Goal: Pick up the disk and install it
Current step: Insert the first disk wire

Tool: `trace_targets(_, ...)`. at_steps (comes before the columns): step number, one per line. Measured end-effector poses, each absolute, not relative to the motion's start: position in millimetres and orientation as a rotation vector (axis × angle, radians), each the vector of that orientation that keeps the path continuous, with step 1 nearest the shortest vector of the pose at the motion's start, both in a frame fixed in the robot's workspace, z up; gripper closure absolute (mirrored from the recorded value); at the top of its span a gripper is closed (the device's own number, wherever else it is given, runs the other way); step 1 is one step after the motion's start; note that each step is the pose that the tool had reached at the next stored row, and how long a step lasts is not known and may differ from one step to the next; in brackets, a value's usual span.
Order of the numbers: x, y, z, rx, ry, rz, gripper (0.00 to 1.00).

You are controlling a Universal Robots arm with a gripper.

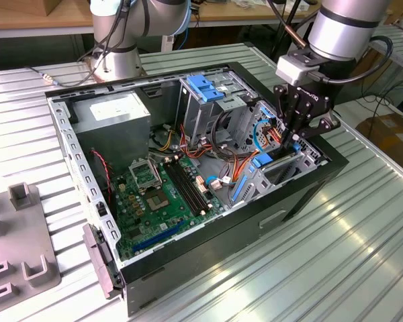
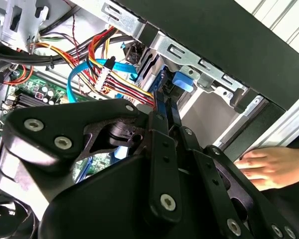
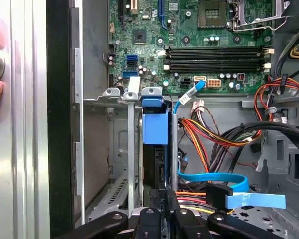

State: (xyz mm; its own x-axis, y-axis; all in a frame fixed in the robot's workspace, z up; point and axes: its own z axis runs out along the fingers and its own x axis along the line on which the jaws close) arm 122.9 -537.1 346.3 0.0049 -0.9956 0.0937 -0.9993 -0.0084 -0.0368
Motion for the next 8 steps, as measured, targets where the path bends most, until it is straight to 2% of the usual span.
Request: trace_targets(8, 123.0, -537.1, 342.8, 2.199, -2.183, 0.143, 0.84)
